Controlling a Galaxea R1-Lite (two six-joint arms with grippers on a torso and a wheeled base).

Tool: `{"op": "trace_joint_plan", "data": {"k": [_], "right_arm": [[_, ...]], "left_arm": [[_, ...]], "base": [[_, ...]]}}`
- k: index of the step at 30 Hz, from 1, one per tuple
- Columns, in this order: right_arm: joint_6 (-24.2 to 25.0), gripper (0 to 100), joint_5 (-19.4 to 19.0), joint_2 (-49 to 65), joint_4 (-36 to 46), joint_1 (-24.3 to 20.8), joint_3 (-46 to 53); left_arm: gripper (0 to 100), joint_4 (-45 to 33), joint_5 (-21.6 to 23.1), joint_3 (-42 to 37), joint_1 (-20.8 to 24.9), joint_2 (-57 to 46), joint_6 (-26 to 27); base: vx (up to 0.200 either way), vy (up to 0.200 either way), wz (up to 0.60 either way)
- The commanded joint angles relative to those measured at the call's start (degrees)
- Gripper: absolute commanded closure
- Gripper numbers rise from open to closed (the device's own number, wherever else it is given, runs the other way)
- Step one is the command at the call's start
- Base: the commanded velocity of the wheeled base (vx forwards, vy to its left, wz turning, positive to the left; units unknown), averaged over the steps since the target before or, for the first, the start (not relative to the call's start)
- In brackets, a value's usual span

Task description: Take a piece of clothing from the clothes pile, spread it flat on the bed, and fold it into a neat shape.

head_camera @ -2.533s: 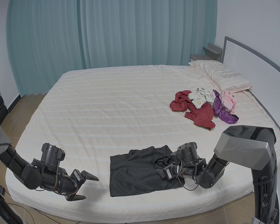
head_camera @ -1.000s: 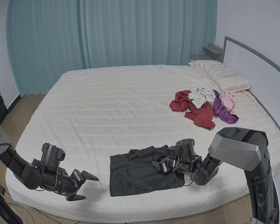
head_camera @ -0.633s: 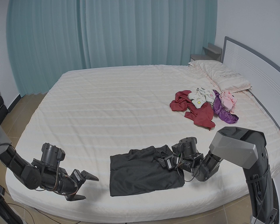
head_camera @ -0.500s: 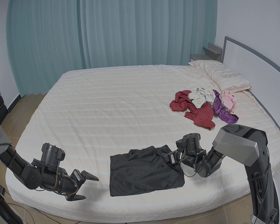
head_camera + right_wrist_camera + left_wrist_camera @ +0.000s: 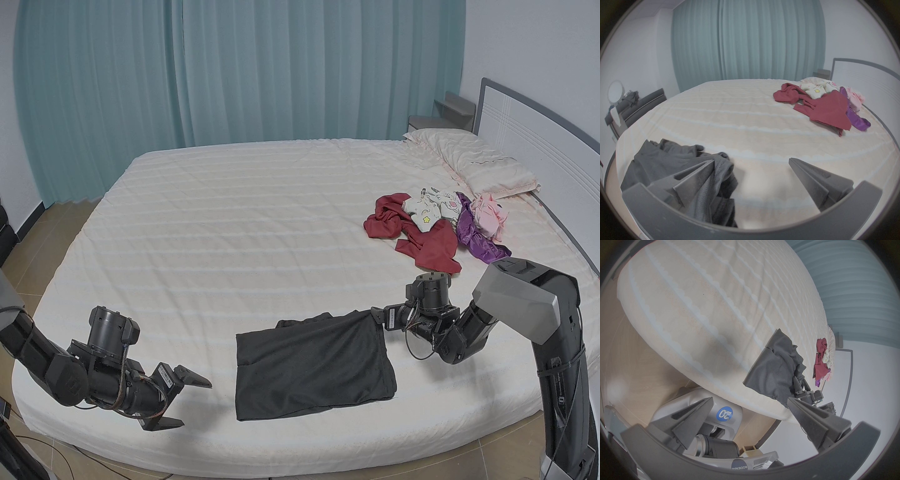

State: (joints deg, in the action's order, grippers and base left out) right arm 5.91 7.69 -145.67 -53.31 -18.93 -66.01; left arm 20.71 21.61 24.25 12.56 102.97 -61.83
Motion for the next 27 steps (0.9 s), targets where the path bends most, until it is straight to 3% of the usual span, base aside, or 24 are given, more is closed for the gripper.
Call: {"op": "trace_joint_plan", "data": {"k": [1,7,11,19,20,27], "right_arm": [[4.90,0,-0.66,0.38,0.14,0.56,0.01],[11.31,0,-2.77,1.52,0.75,-0.05,0.27],[20.28,0,-7.25,4.60,1.72,-1.99,0.80],[27.49,0,-8.48,3.19,5.15,-2.69,0.09],[28.10,100,-8.92,3.02,5.15,-2.69,-0.08],[28.28,100,-10.07,1.09,5.85,-2.69,-1.31]], "left_arm": [[0,0.03,0.01,0.01,0.01,0.12,-0.04],[0,0.03,0.01,0.01,0.01,0.12,-0.04],[0,-0.06,0.01,-0.08,0.01,0.12,-0.04],[0,0.03,0.01,0.01,0.01,0.12,-0.04],[0,0.03,0.01,0.01,0.01,0.12,-0.04],[0,0.03,-0.08,-0.08,0.01,0.12,-0.04]], "base": [[0.000,0.000,0.00],[0.000,0.000,0.00],[0.000,0.000,0.00],[0.000,0.000,0.00],[0.000,0.000,0.00],[0.000,0.000,0.00]]}}
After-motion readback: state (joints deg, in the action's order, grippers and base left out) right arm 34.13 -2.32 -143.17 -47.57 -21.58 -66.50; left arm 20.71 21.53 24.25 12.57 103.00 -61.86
